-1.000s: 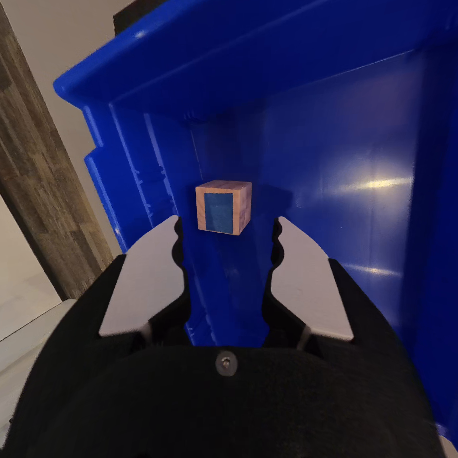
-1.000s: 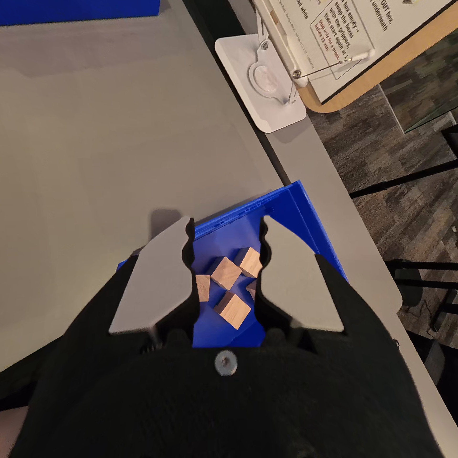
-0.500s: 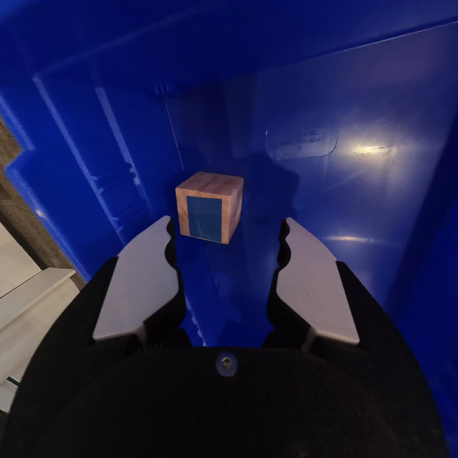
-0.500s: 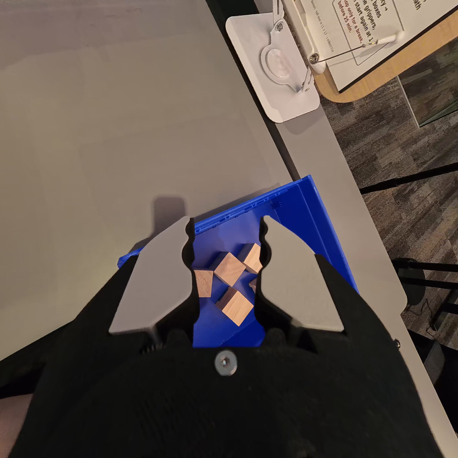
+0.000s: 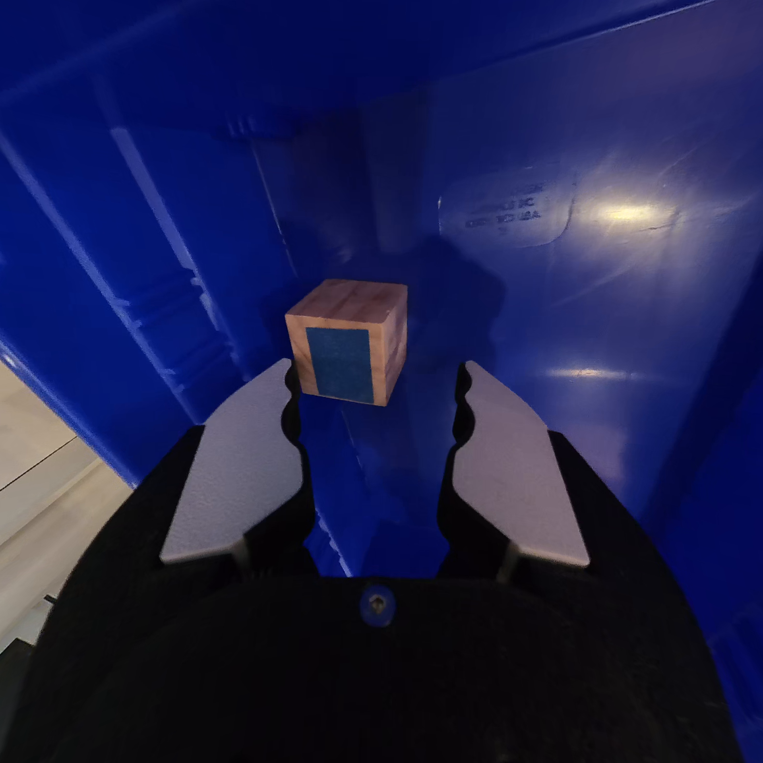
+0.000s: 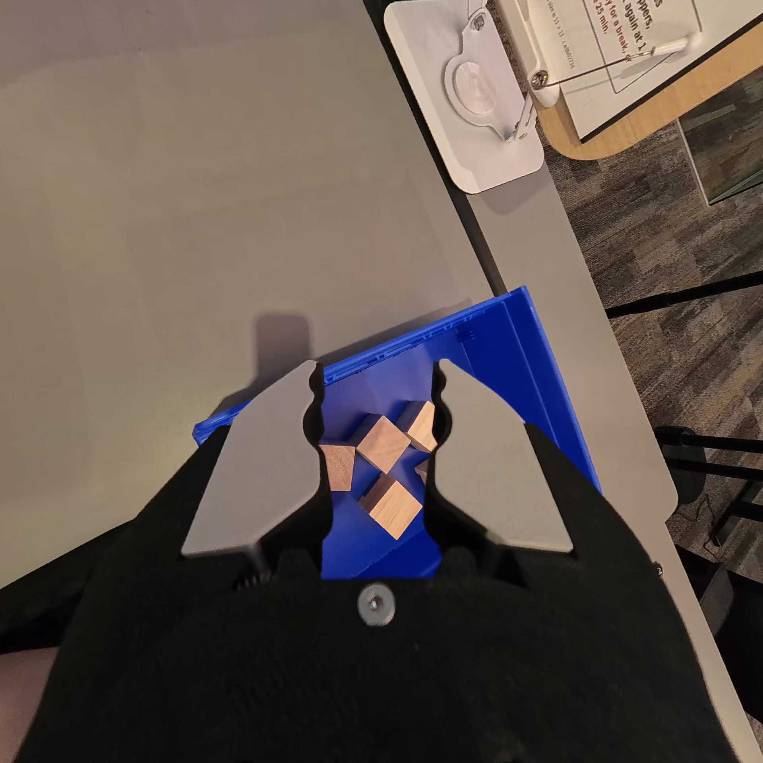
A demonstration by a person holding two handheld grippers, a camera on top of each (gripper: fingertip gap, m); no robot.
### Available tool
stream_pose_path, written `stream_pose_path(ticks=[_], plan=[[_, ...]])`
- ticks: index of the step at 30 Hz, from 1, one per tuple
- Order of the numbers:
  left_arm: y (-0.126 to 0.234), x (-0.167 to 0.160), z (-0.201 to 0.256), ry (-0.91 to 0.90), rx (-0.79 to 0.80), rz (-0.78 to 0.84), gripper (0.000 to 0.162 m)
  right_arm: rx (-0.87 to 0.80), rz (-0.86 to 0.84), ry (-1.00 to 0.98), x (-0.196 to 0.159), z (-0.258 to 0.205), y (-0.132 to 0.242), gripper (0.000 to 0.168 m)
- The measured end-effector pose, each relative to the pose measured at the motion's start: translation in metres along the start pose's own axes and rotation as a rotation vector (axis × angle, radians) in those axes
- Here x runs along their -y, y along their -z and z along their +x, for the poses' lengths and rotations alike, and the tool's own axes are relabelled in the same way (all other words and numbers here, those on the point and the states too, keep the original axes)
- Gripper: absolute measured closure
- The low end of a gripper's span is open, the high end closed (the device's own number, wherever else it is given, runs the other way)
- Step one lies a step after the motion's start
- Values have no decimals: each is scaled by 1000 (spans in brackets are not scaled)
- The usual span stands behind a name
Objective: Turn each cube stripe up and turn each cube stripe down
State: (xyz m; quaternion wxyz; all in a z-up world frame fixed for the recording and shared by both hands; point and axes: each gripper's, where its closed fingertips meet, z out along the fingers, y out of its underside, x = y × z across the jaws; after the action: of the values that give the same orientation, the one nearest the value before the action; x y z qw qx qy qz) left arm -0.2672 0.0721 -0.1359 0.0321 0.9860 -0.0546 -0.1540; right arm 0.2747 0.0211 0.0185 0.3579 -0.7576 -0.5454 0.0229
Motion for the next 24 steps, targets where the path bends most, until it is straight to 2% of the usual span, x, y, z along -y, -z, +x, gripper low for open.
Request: stream_pose_path(ticks=[4, 10, 14, 20, 24], plan=[[3, -1, 9, -3, -24, -3, 90, 3, -25, 3, -3, 0, -4, 117], [11, 5, 16, 17, -96, 34, 107, 9, -40, 16, -3, -3, -8, 117], [8, 8, 18, 47, -140, 33, 104, 18, -53, 27, -5, -6, -10, 117], [1, 9, 9, 33, -111, 33, 104, 26, -72, 38, -5, -9, -14, 117], [0, 11, 13, 30, -150, 50, 116, 37, -83, 47, -6, -11, -17, 117]])
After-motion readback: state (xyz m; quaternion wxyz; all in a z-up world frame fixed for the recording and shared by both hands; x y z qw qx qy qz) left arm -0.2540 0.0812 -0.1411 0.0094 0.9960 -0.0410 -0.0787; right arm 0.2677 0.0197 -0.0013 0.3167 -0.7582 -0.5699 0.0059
